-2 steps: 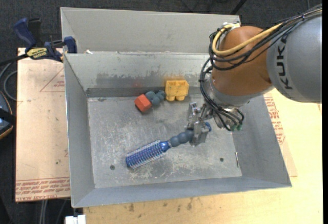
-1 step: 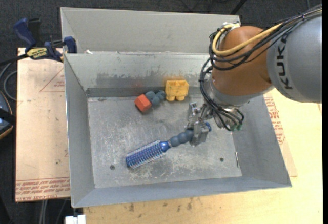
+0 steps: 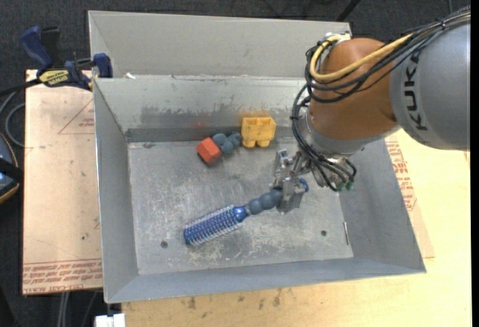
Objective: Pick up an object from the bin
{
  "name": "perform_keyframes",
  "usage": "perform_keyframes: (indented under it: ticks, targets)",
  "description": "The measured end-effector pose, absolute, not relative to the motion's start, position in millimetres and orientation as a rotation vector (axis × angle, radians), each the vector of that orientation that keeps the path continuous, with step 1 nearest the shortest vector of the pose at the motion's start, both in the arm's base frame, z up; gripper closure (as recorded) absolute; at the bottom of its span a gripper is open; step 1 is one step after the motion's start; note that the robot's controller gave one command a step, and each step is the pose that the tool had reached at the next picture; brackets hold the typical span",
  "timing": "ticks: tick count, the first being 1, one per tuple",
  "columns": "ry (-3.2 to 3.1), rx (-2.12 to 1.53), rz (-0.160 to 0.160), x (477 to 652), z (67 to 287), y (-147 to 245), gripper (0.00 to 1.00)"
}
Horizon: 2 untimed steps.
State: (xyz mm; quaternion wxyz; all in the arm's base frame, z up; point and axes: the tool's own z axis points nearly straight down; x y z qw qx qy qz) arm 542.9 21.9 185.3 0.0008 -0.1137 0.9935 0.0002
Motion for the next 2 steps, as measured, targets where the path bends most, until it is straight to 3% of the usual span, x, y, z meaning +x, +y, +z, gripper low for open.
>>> perform_keyframes:
  ticks: [2]
  targets:
    - [3.120, -0.357, 0.001, 542.9, 185.4, 22.0, 1.00]
